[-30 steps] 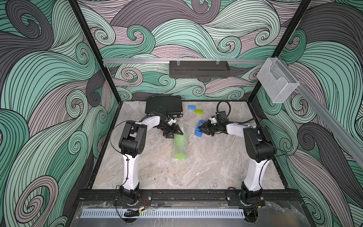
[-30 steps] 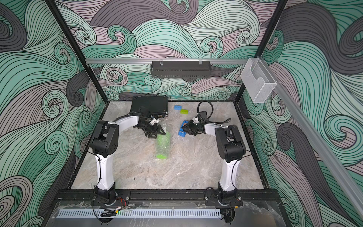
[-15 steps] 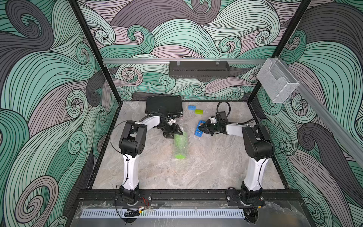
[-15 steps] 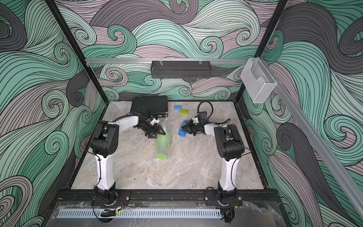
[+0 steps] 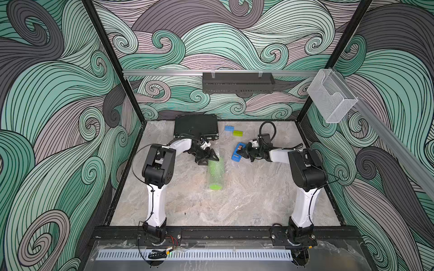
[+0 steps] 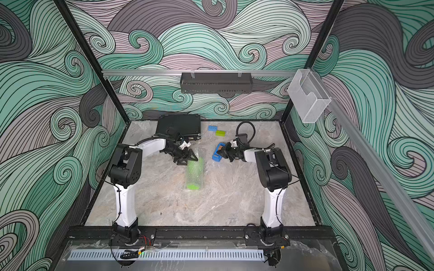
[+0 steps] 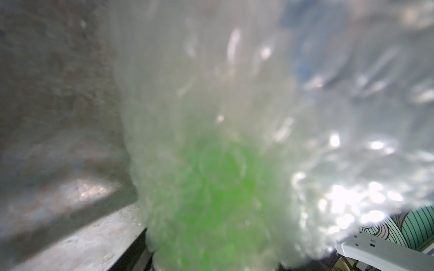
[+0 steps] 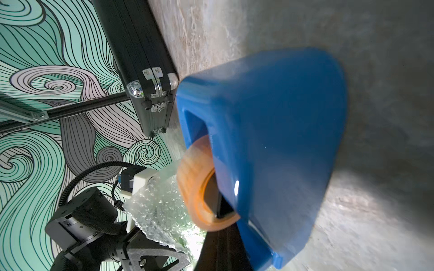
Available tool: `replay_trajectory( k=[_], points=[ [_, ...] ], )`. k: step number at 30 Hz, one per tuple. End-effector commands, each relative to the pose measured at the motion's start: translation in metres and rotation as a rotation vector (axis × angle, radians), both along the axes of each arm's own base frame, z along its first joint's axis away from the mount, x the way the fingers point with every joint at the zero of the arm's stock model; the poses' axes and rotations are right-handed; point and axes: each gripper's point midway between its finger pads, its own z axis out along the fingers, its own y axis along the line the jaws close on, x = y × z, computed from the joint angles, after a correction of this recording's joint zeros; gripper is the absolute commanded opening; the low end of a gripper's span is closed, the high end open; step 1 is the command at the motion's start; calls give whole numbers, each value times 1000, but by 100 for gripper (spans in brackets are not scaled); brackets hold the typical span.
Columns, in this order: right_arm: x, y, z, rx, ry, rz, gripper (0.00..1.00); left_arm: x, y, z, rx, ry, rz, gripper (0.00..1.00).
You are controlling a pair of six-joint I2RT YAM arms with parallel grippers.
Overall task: Wrap wine glasses in bubble wrap
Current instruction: Pull the tape from the tape cutter.
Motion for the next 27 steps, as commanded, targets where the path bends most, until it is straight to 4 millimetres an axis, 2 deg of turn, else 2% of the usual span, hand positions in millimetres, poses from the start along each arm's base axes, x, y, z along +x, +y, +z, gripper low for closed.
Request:
replay_trajectory(
  k=[1,6,9,12,15,19,27],
  points=[
    [14,4,32,71,-64,-12,0,-36,38,-56,275,123,-18,69],
    [11,2,26,97,-25,-42,0,-38,37,-59,270,136,-18,69],
    [12,-1,31,119,-20,-58,0,-36,38,-53,278,112,-22,69],
    [2,-6,16,60,51,-47,0,-39,37,-58,269,129,-16,69],
    [4,-6,25,99,34,-80,0,-37,38,-56,281,122,-23,69],
    [5,-10,16,70,52,-64,0,-40,36,-56,274,122,-20,69],
    [14,-6,54,170,5,-82,0,-40,35,-61,276,138,-21,69]
  ],
)
